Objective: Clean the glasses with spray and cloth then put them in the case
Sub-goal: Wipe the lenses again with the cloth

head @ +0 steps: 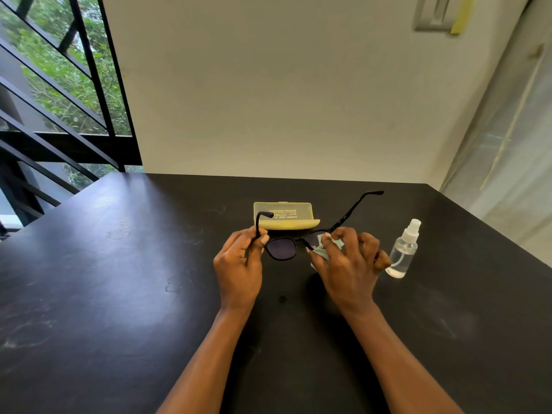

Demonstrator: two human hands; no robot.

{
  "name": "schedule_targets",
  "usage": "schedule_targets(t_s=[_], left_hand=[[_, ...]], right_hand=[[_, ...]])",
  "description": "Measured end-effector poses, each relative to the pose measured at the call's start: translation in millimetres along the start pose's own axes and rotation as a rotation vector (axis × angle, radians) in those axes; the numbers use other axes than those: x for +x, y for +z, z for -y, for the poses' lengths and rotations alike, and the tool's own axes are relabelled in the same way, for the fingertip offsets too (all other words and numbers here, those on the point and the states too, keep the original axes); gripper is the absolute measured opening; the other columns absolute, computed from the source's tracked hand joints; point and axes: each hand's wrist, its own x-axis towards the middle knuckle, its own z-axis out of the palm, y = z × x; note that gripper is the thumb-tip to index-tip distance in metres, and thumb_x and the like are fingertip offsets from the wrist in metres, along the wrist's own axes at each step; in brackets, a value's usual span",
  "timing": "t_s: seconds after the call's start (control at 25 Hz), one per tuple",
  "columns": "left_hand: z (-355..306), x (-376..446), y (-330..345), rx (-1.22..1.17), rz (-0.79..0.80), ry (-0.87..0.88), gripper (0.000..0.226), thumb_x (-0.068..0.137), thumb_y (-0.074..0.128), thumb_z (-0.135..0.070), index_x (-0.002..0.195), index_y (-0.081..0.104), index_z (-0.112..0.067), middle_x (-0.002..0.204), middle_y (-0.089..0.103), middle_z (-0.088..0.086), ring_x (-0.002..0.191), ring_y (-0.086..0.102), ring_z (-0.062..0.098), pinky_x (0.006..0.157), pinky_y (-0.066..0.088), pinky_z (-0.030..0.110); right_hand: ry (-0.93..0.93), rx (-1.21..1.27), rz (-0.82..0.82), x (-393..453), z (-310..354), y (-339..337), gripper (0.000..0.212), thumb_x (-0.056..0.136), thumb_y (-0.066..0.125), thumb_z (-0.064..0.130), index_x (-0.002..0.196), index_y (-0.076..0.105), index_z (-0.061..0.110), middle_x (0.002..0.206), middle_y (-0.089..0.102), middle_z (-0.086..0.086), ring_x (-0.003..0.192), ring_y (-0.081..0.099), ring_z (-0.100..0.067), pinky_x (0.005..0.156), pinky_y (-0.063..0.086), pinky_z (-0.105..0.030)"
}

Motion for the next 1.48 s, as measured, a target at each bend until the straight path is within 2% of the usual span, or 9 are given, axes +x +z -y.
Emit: schedule_targets(t_s=[0.12,0.28,0.64,0.84,0.96,1.12,1.24,1.36,1.48], left_hand=[[-2,-1,-1,0.021,0.035,0.045,0.022,0.083,0.061,-0.014,0.099,0.069,-0.002,0.092,0.064,-0.001,0.084,0.062,0.000,0.068,0.055,0.017],[-1,-1,-1,0.024,0.040,0.057,0.020,0.083,0.062,-0.010,0.099,0.069,-0.001,0.092,0.065,0.001,0.086,0.062,0.006,0.069,0.055,0.016],[3,-1,0,0.020,0.019,0.034,0.019,0.083,0.062,-0.007,0.098,0.069,0.001,0.090,0.065,0.003,0.079,0.062,0.007,0.067,0.053,0.015],[6,-1,0,-0.003,0.001,-0.015,0.016,0.083,0.063,-0.007,0.098,0.069,-0.003,0.089,0.065,0.001,0.078,0.064,0.010,0.067,0.057,0.029],[5,0,-1,-0.013,0.006,-0.010,0.015,0.083,0.063,-0.006,0.098,0.069,-0.005,0.088,0.064,-0.003,0.078,0.064,0.008,0.067,0.057,0.031],[2,-1,-1,-0.013,0.018,0.009,0.016,0.084,0.062,-0.009,0.097,0.069,-0.004,0.088,0.064,-0.004,0.079,0.064,0.007,0.067,0.057,0.027],[1,-1,-1,0.011,0.031,0.040,0.018,0.083,0.062,-0.010,0.099,0.069,-0.002,0.090,0.064,-0.002,0.082,0.063,0.002,0.068,0.056,0.020],[2,-1,0,0.014,0.029,0.044,0.018,0.082,0.064,-0.006,0.099,0.069,0.000,0.091,0.064,0.000,0.083,0.063,0.003,0.068,0.055,0.018],[3,-1,0,0.021,0.027,0.048,0.018,0.082,0.064,-0.004,0.099,0.069,-0.002,0.092,0.064,0.000,0.085,0.062,0.004,0.069,0.055,0.017]], right_hand=[[0.029,-0.022,0.018,-1,-1,6,0.047,0.063,0.079,0.042,0.101,0.069,0.016,0.106,0.043,-0.001,0.097,0.036,-0.028,0.070,0.022,-0.036],[0.057,0.061,0.083,-3,-1,14,0.045,0.073,0.057,0.042,0.115,0.063,0.026,0.110,0.037,-0.001,0.096,0.033,-0.027,0.067,0.036,-0.041],[-0.043,0.274,0.214,-3,-11,18,0.034,0.079,0.049,0.043,0.111,0.060,0.040,0.114,0.040,0.007,0.101,0.032,-0.024,0.067,0.046,-0.050],[-0.050,0.216,0.127,-2,-12,13,0.025,0.066,0.080,0.031,0.086,0.065,0.028,0.101,0.056,0.000,0.097,0.036,-0.025,0.064,0.044,-0.049],[-0.028,0.107,0.058,-2,-10,7,0.028,0.061,0.082,0.034,0.079,0.066,0.022,0.091,0.060,-0.004,0.093,0.036,-0.026,0.063,0.043,-0.046],[0.031,0.015,0.039,-1,-7,6,0.044,0.058,0.083,0.041,0.094,0.070,0.018,0.093,0.059,-0.008,0.090,0.035,-0.027,0.063,0.039,-0.042],[0.053,0.041,0.111,-3,-8,11,0.052,0.065,0.077,0.044,0.111,0.064,0.025,0.105,0.045,-0.003,0.092,0.033,-0.026,0.067,0.035,-0.039],[0.072,0.143,0.232,-4,-9,15,0.047,0.076,0.065,0.046,0.121,0.054,0.037,0.114,0.034,-0.001,0.098,0.030,-0.024,0.070,0.038,-0.043],[0.061,0.236,0.312,-3,-8,12,0.039,0.082,0.059,0.043,0.120,0.055,0.042,0.119,0.042,-0.004,0.102,0.029,-0.023,0.075,0.036,-0.044]])
